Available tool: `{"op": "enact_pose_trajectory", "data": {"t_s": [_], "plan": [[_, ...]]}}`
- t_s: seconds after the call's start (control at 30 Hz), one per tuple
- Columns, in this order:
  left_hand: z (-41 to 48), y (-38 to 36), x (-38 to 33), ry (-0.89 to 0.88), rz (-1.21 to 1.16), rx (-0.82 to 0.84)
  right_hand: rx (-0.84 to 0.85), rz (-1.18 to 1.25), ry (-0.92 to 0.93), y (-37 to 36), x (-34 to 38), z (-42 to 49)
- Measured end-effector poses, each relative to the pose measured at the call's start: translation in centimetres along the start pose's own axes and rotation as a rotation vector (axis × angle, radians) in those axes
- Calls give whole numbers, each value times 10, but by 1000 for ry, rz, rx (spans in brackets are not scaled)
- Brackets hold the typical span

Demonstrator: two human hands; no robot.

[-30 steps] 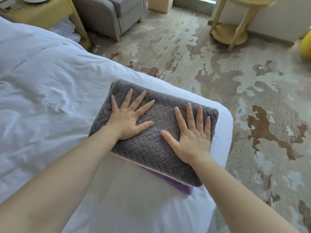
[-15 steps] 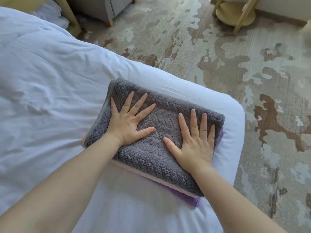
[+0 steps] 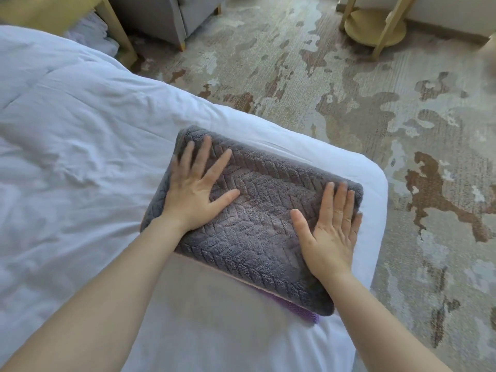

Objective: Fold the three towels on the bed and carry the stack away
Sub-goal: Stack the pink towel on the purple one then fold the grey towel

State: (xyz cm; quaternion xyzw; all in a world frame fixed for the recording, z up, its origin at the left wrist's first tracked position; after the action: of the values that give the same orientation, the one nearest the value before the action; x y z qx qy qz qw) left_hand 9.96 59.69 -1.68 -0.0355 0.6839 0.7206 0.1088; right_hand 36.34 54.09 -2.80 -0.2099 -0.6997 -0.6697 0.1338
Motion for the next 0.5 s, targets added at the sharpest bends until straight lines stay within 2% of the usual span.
{"op": "enact_pose_trajectory", "data": {"t_s": [0.1, 0.17, 0.27, 0.33, 0.5], "plan": [[-10, 9, 29, 164, -18, 62, 59, 150, -179, 3, -4, -9], [-14, 6, 46, 255, -95, 122, 64, 189, -220, 2, -6, -11], [-13, -7, 62, 370, -453, 179, 57, 299, -316, -6, -10, -9], [-11, -18, 64, 377, -733, 173, 65, 364, -373, -14, -16, -7], [-5, -34, 70, 451, -852, 189, 21, 449, -380, -21, -23, -2]]}}
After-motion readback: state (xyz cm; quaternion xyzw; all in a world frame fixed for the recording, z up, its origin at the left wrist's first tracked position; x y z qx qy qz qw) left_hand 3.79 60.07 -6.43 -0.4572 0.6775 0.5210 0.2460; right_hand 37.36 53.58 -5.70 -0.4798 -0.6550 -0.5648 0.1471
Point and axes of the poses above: each hand's wrist, its own z-axis towards the middle knuckle, its own y-axis out of the back of the hand, x = y × z, the point moved 5 cm from there along z, towards the middle knuckle, and after that the axes turned 3 degrees about y, right-handed, at the moved point
